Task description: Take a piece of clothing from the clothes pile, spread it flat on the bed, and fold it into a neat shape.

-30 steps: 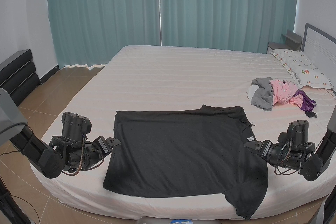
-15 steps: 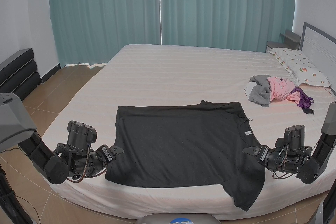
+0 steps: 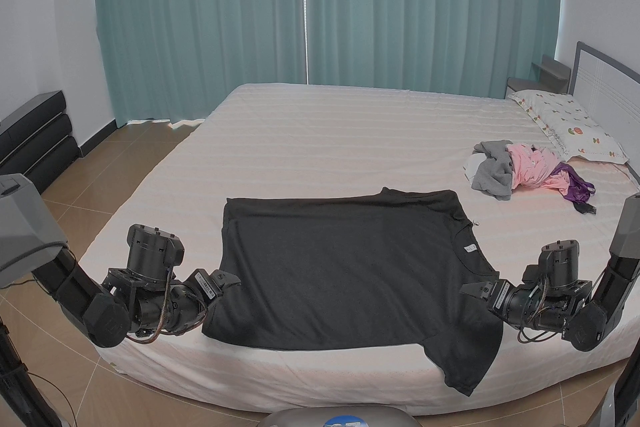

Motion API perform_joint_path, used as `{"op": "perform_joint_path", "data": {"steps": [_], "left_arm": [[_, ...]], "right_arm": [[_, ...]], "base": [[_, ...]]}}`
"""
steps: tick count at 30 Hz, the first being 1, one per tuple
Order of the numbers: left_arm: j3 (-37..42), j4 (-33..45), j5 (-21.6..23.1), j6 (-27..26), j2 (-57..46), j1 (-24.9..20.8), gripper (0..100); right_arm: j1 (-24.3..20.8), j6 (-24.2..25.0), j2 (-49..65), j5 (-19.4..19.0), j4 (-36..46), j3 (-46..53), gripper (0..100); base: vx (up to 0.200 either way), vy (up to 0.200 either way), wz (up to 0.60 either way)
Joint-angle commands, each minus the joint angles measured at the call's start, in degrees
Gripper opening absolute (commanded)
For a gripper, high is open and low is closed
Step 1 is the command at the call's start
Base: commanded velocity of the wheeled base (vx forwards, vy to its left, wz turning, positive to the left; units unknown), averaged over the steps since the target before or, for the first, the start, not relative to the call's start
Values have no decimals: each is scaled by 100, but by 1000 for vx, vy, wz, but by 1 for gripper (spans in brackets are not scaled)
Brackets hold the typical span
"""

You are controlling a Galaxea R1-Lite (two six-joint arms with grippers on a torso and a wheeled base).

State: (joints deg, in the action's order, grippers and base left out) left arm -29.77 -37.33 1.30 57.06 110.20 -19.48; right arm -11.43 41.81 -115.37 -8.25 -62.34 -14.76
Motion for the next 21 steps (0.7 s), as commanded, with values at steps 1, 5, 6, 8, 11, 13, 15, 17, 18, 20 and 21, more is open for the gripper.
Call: {"op": "perform_joint_path", "data": {"steps": [1,5,6,8,11,13,15,17,18,20,21], "left_arm": [[-3,-3,1,6,10,-3,100],[6,-3,1,6,1,-3,100],[6,-3,1,6,1,-3,100],[6,-3,1,-2,-8,-3,100],[33,-3,-16,-20,-8,-3,100],[94,6,-51,-20,-16,-3,100],[217,15,-69,-29,-95,58,100],[419,-3,-51,-55,-157,146,100],[490,-11,-43,-73,-166,243,100],[542,-11,-16,-99,-122,419,100],[542,-11,-7,-99,-104,463,100]], "right_arm": [[10,2,-64,-1,-6,0,100],[36,11,-108,-1,-6,-9,100],[36,11,-126,-1,-6,-9,100],[45,11,-170,-1,-6,-9,100],[45,20,-284,-1,-6,-18,100],[45,20,-372,-1,-6,-18,100],[45,29,-407,-1,-6,-18,100],[45,37,-407,-10,-6,-18,100],[45,37,-407,-10,-6,-18,100],[36,37,-407,-10,-6,-18,100],[36,37,-407,-10,-6,-9,100]], "base": [[0,-200,0],[0,-200,0],[0,-200,0],[0,0,0],[0,0,0],[0,0,0],[0,0,0],[0,0,0],[0,0,0],[0,0,0],[0,0,0]]}}
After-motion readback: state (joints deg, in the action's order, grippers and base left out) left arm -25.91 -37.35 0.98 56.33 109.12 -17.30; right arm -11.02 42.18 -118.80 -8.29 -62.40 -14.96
